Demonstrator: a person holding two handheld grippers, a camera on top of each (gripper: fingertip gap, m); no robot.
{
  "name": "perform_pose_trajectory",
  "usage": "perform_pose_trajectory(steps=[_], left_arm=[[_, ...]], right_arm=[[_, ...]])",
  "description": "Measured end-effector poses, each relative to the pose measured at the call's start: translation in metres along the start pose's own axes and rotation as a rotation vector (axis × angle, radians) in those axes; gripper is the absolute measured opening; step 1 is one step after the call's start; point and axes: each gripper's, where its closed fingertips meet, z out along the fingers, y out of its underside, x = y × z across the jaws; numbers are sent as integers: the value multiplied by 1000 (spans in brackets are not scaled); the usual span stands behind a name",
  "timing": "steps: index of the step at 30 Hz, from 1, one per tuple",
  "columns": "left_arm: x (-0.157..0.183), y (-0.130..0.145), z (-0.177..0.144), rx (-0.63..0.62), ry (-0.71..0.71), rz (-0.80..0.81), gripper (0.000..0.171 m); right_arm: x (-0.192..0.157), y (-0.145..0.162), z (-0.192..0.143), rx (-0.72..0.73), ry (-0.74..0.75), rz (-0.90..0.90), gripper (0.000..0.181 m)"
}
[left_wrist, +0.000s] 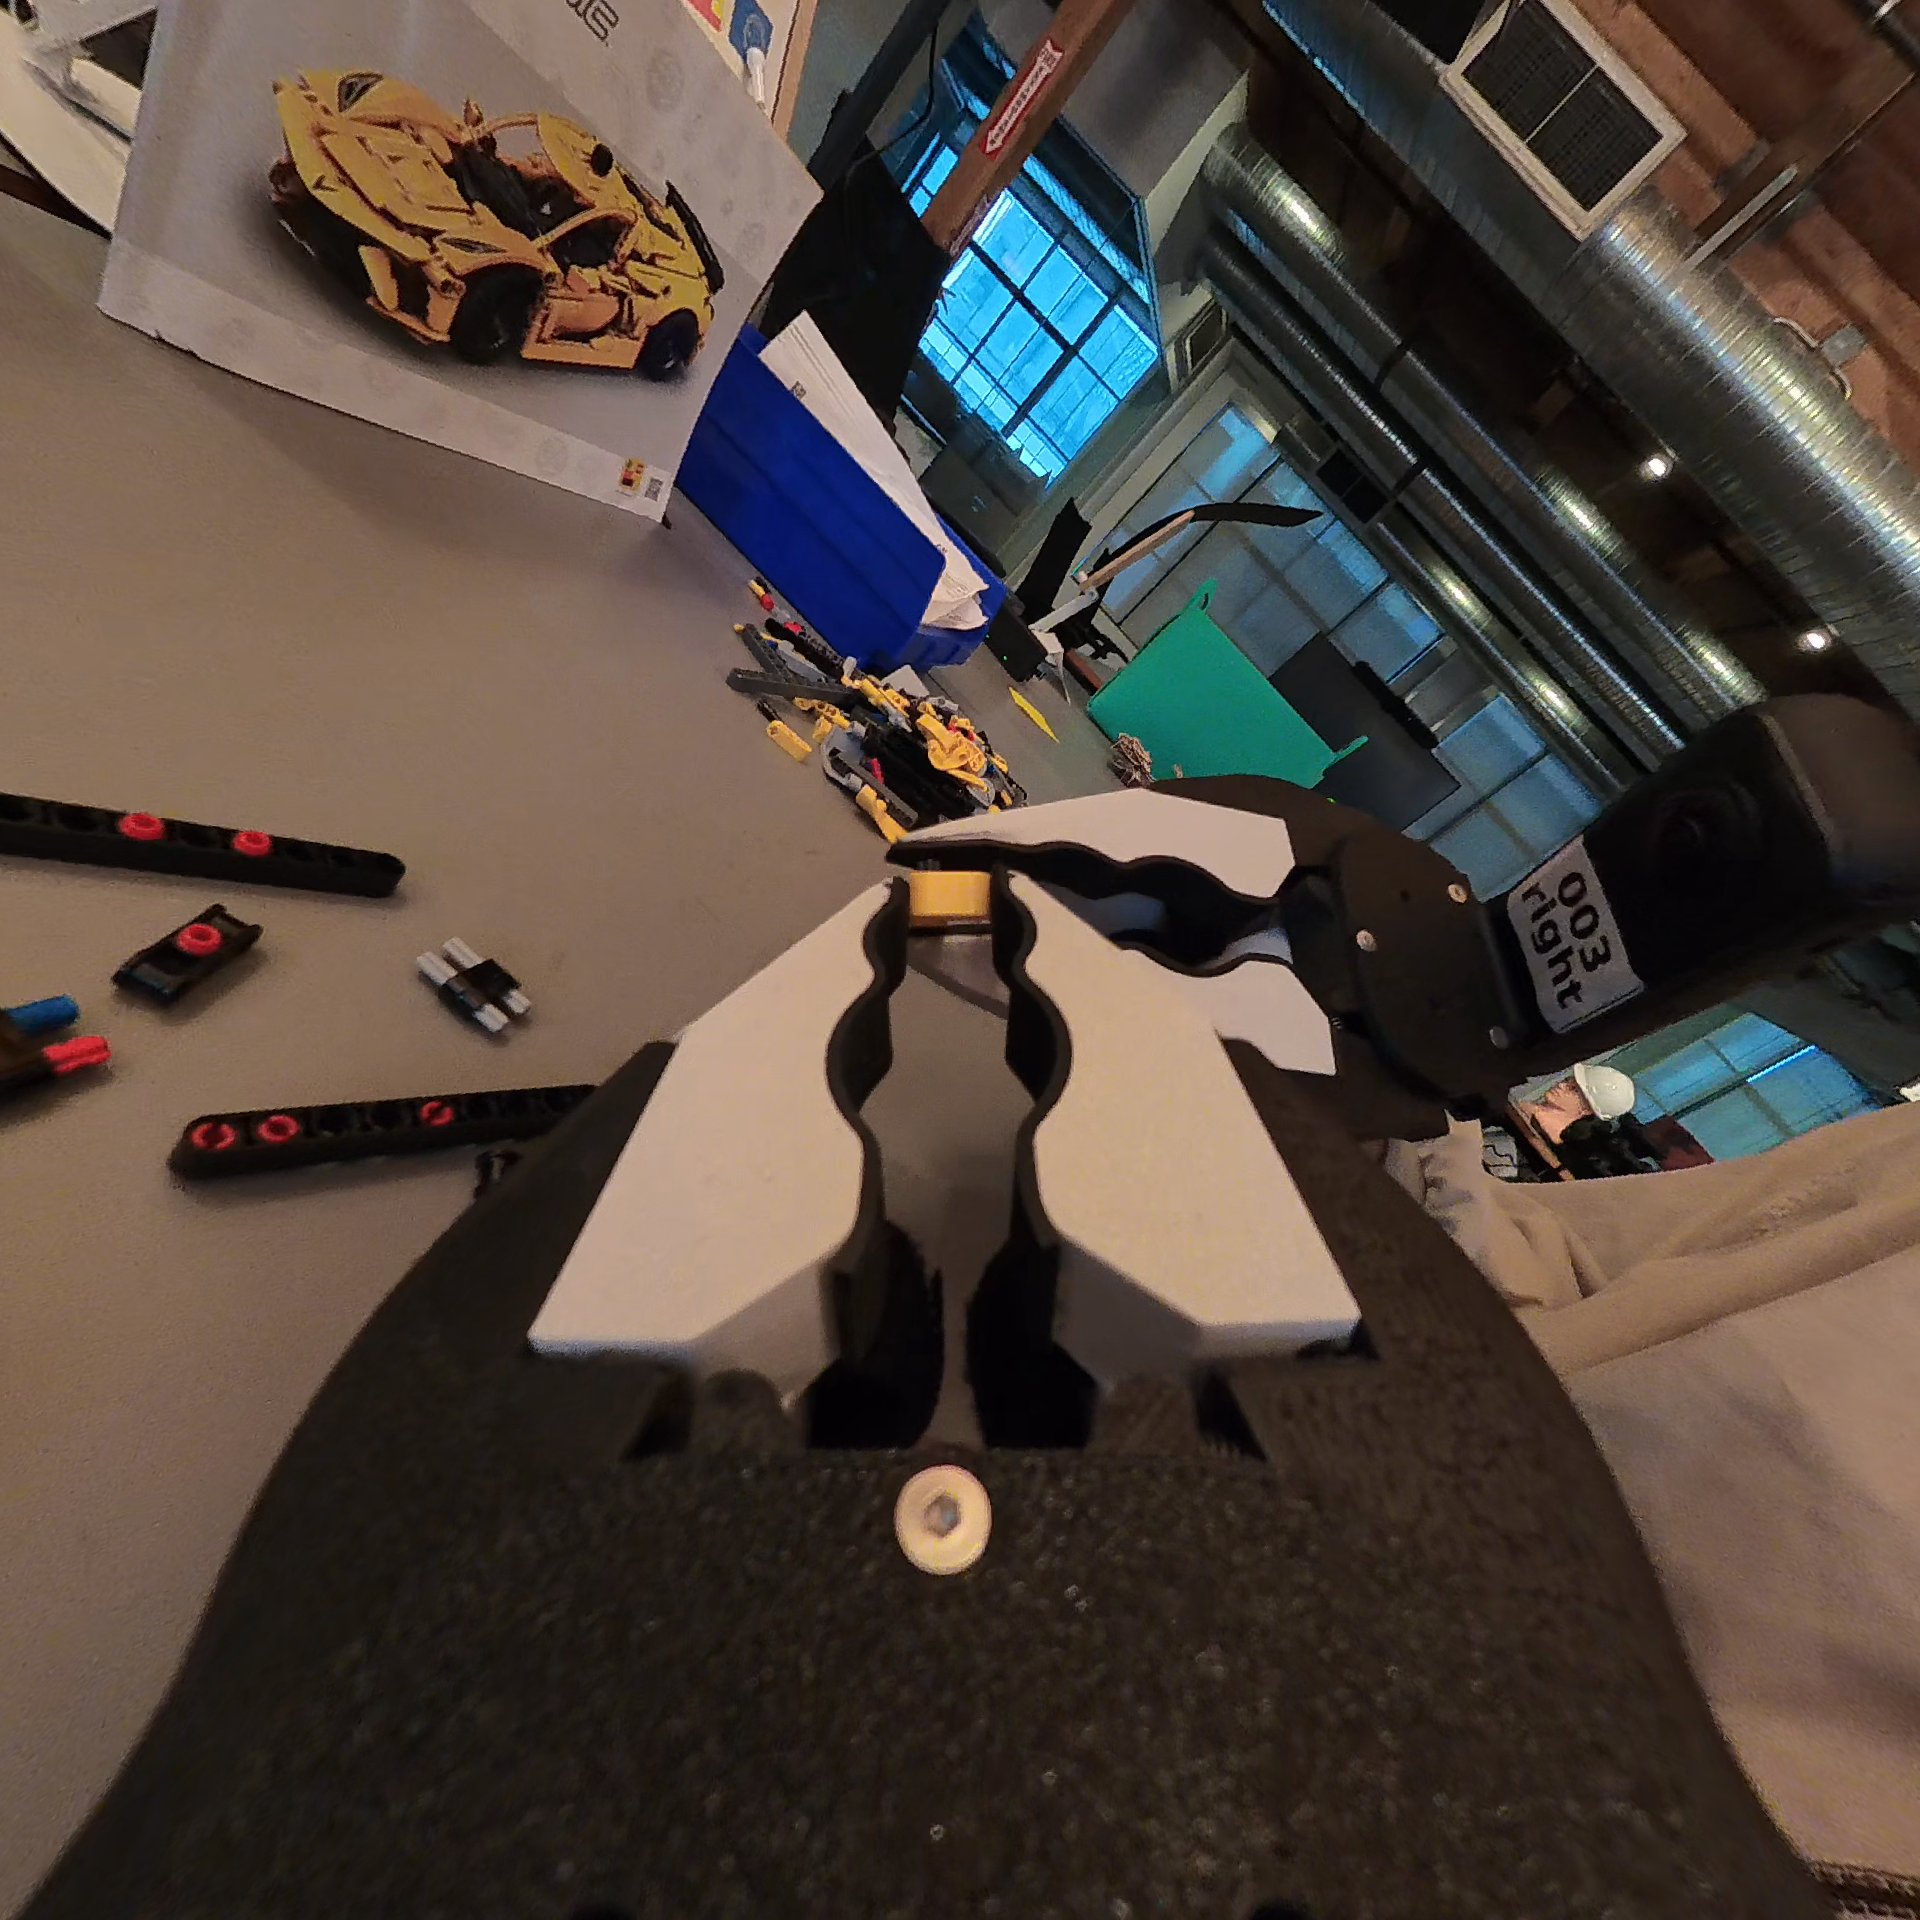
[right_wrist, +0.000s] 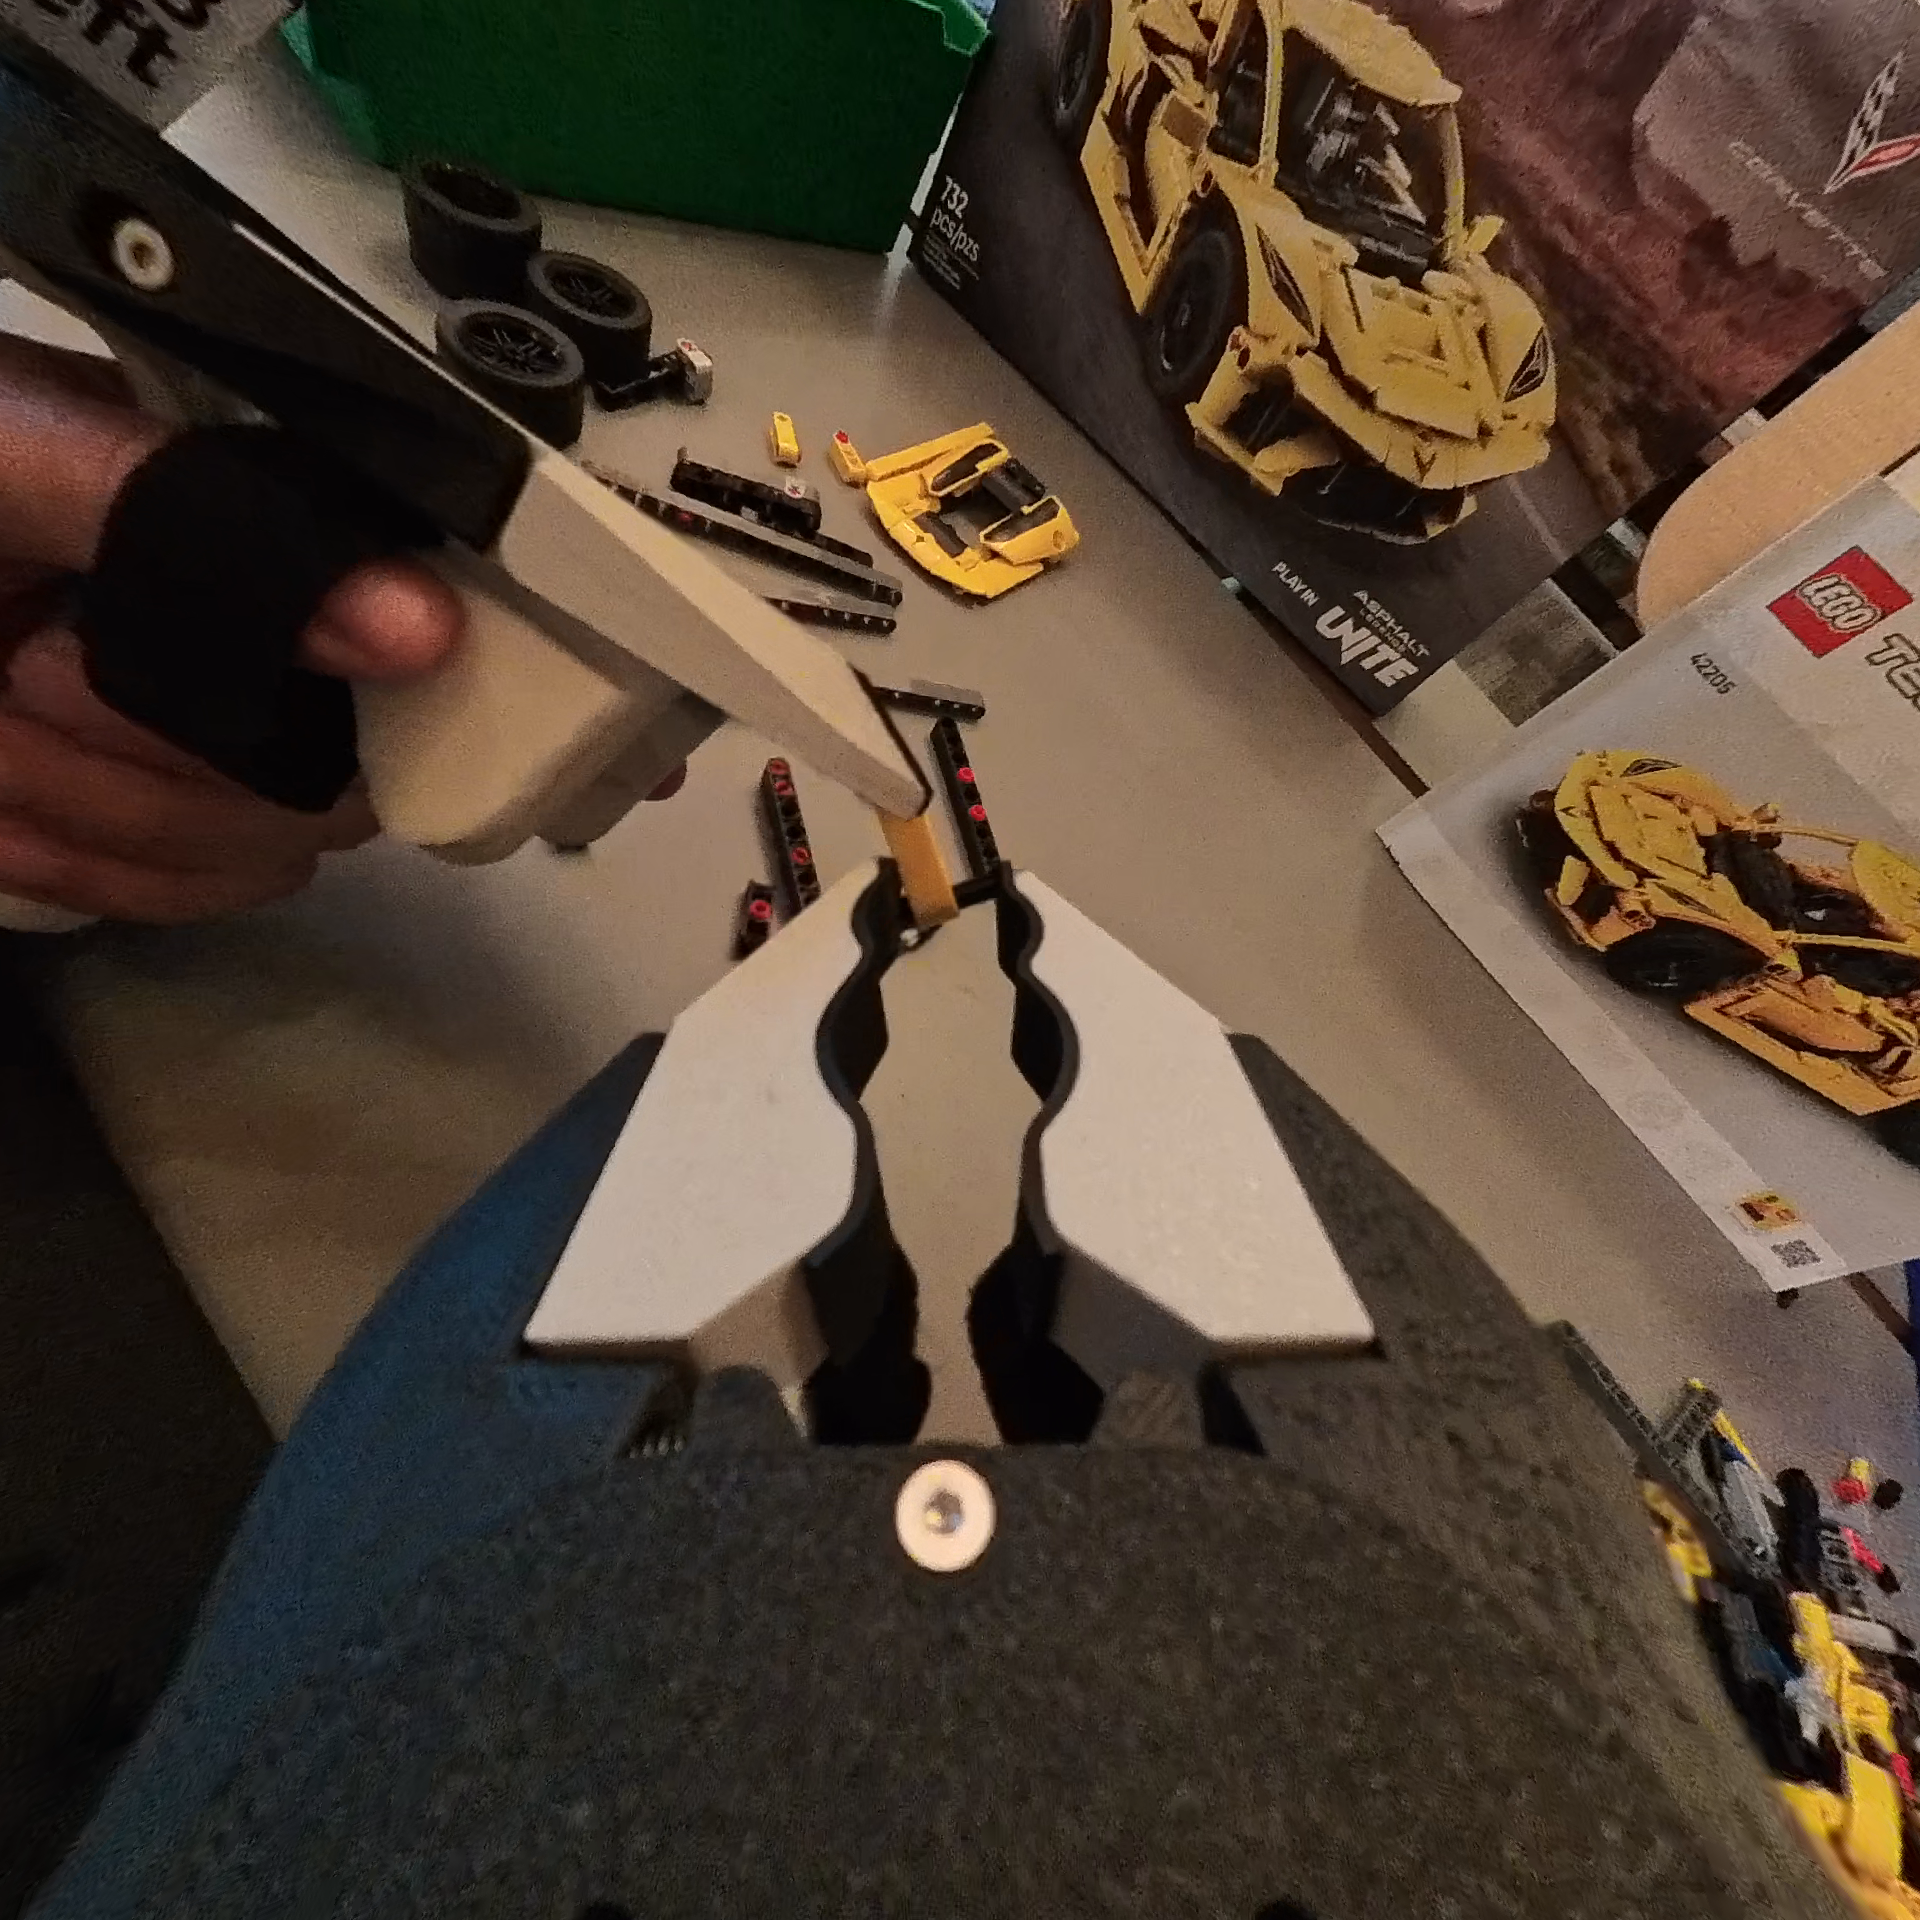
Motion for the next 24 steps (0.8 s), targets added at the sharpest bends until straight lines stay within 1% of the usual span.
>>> perform_pose_trajectory(steps=[3, 6, 11, 12, 13, 15, 19, 22, 24], left_arm=[[1, 3, 1, -15, 8, -4, 15], [0, 6, 2, -41, -11, 25, 15], [-1, 13, 4, -85, -11, 18, 15], [-1, 15, 5, -97, -11, 23, 15], [-1, 17, 5, -110, -11, 29, 15], [0, 16, 4, -106, 7, 20, 15], [0, 9, 3, -63, 23, -12, 15], [7, -7, -3, 29, 85, -59, 15], [12, -20, -10, 98, 124, -56, 15]], right_arm=[[0, 2, -2, -17, 6, -111, 17], [-1, 6, -2, -43, 9, -183, 16], [-5, 14, -3, -77, -32, -245, 15], [-7, 16, -3, -86, -47, -270, 8], [-8, 18, -3, -97, -47, -288, 7], [-7, 16, -4, -75, -31, -317, 7], [-7, 9, -3, -5, -122, -55, 10], [-1, -8, -9, 144, -159, 201, 18], [-3, -16, -14, 216, -276, 399, 25]])
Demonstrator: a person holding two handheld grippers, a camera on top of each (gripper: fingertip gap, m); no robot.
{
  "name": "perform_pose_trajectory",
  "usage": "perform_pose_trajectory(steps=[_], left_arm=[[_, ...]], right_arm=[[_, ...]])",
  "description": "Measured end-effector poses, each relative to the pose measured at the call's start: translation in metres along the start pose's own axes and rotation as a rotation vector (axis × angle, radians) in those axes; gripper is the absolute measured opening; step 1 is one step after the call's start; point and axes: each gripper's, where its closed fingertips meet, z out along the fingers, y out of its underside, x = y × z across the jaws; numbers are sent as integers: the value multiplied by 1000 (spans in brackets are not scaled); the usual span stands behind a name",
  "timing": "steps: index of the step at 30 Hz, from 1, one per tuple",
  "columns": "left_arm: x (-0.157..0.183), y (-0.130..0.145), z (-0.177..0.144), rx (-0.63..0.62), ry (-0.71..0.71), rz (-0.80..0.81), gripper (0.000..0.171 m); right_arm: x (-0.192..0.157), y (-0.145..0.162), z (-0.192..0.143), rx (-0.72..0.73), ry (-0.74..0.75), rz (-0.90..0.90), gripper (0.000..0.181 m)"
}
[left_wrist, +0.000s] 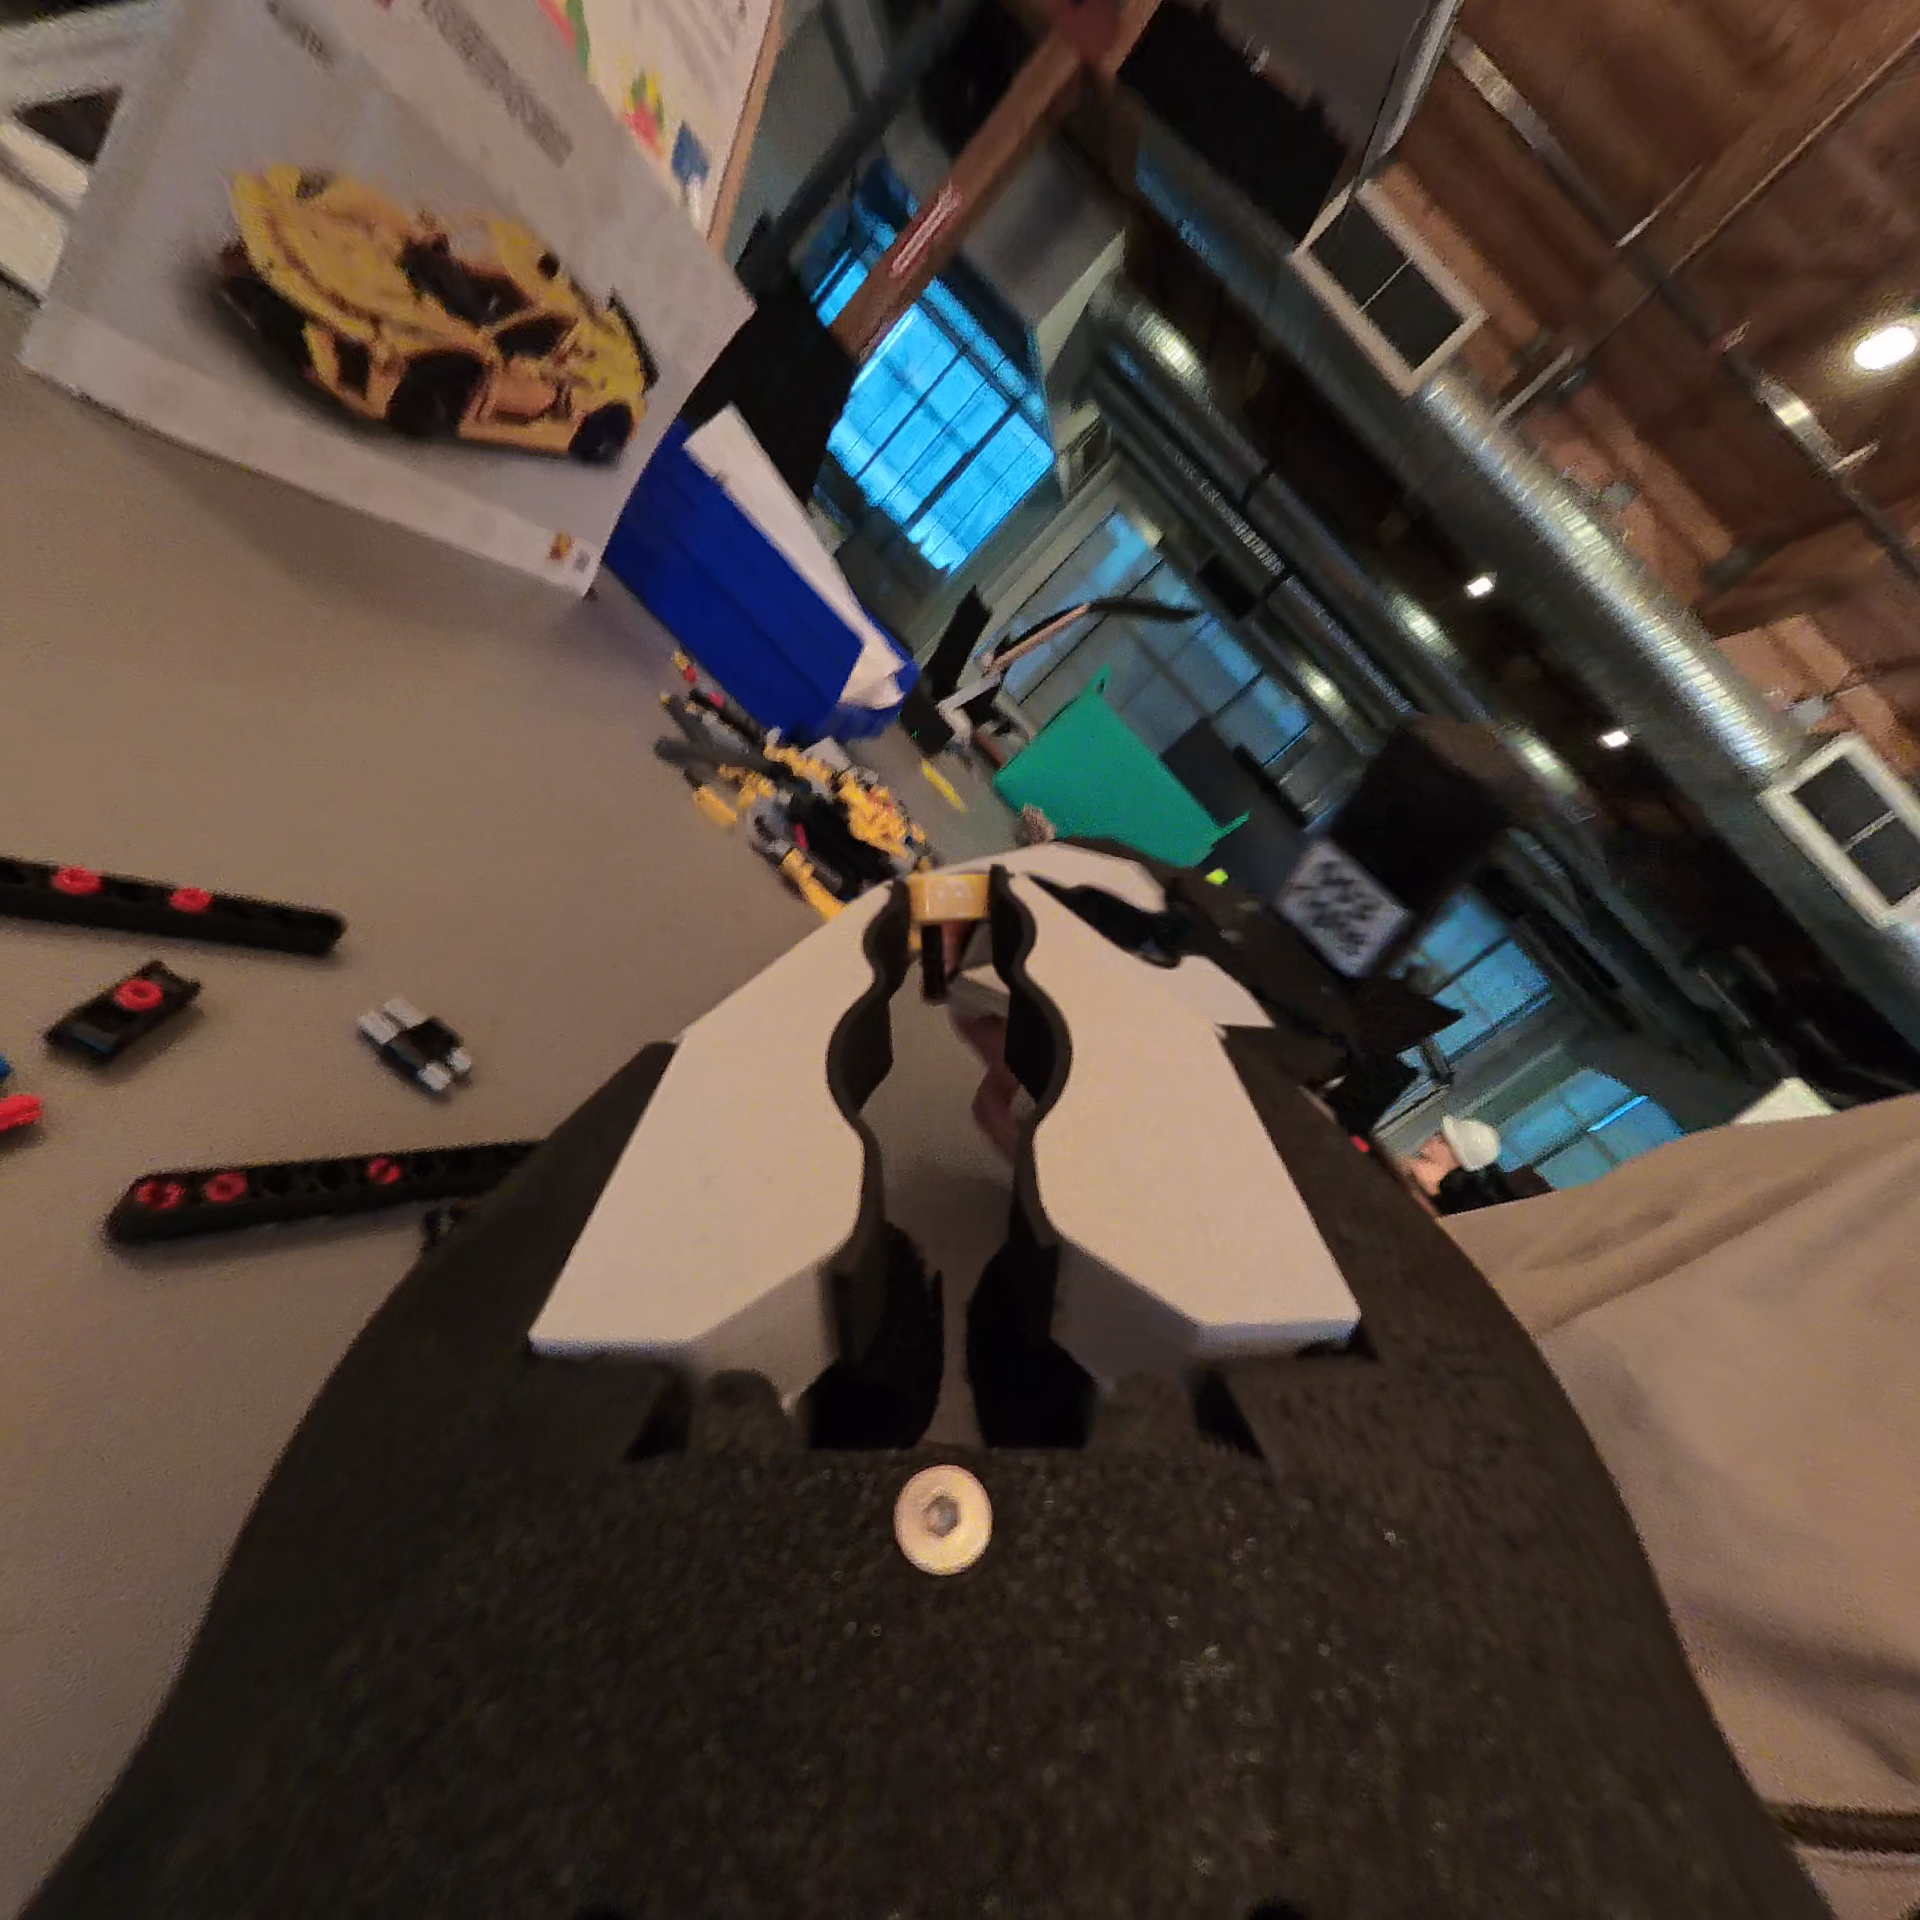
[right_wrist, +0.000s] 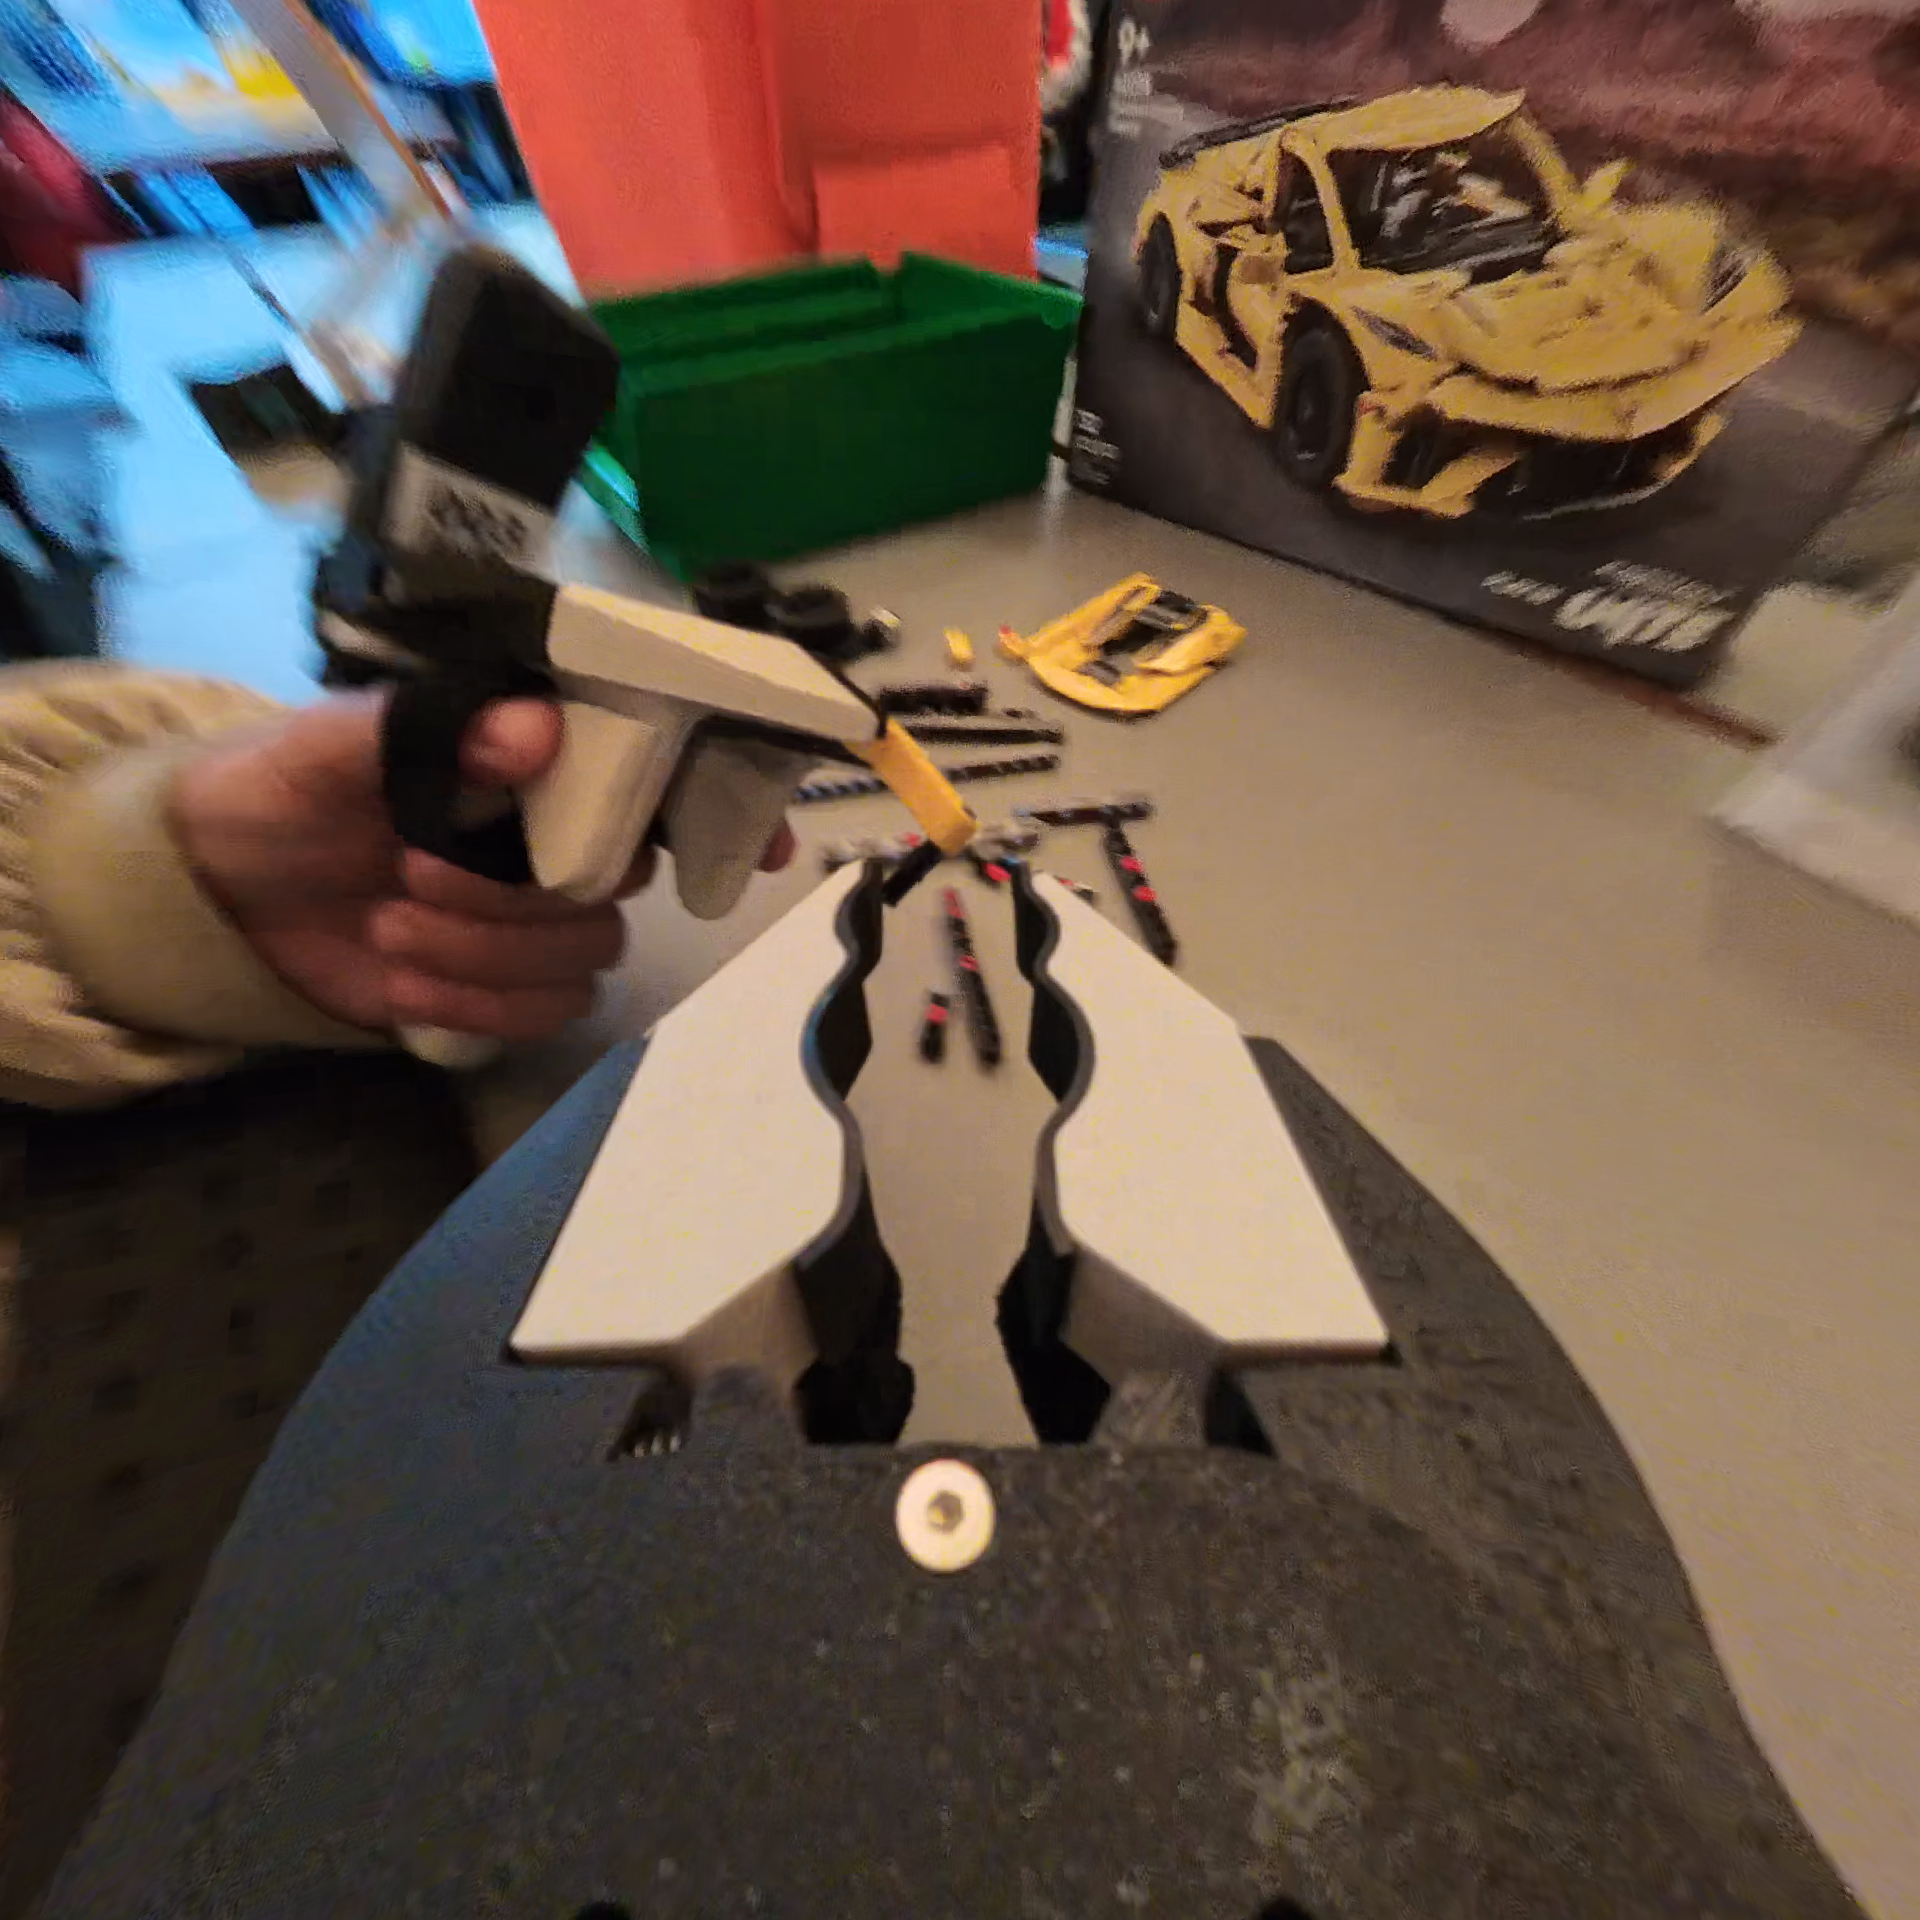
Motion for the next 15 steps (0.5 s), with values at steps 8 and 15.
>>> perform_pose_trajectory(steps=[8, 15], left_arm=[[22, -4, 0, 20, 91, 65, 15], [10, 6, 3, -77, -1, 215, 20]], right_arm=[[-20, -15, -7, 108, -343, 387, 11], [3, -5, -9, 37, -106, 40, 4]])
